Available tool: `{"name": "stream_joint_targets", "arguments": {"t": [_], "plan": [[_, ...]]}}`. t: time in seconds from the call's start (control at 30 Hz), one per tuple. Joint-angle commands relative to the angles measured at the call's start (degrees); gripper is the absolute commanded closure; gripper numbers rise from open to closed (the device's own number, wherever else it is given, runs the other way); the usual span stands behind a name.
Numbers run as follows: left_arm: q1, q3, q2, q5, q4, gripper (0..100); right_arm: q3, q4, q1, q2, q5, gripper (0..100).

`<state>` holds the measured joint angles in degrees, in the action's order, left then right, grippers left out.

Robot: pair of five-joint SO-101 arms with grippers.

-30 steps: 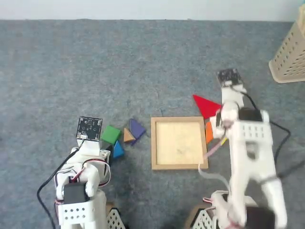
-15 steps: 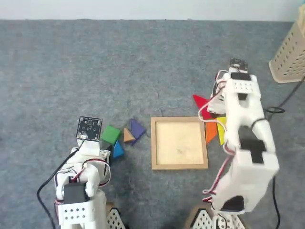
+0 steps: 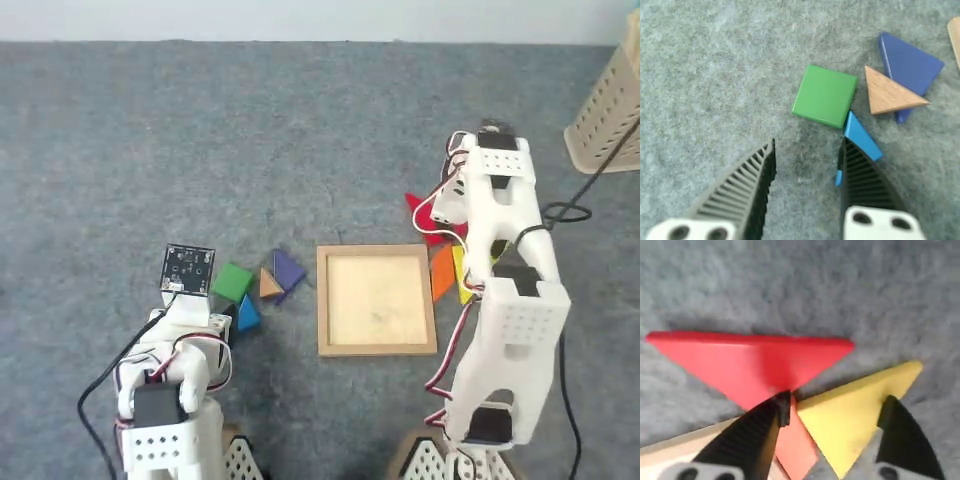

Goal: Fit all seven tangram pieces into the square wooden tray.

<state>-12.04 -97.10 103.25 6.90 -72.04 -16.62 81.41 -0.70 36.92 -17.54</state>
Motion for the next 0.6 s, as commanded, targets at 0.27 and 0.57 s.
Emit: {"name": "stream_joint_targets", "arguments": {"t": [0.27,0.57], "plan": [[-0.1,0.5,1.0,0.4,-0.3,81,0.9,2.7,-4.9,-12.4,0.4,71.9],[-0.1,0.5,1.0,0.4,-0.3,81,18.4,-4.3,-1.5,-18.9,3.1,71.8]]}}
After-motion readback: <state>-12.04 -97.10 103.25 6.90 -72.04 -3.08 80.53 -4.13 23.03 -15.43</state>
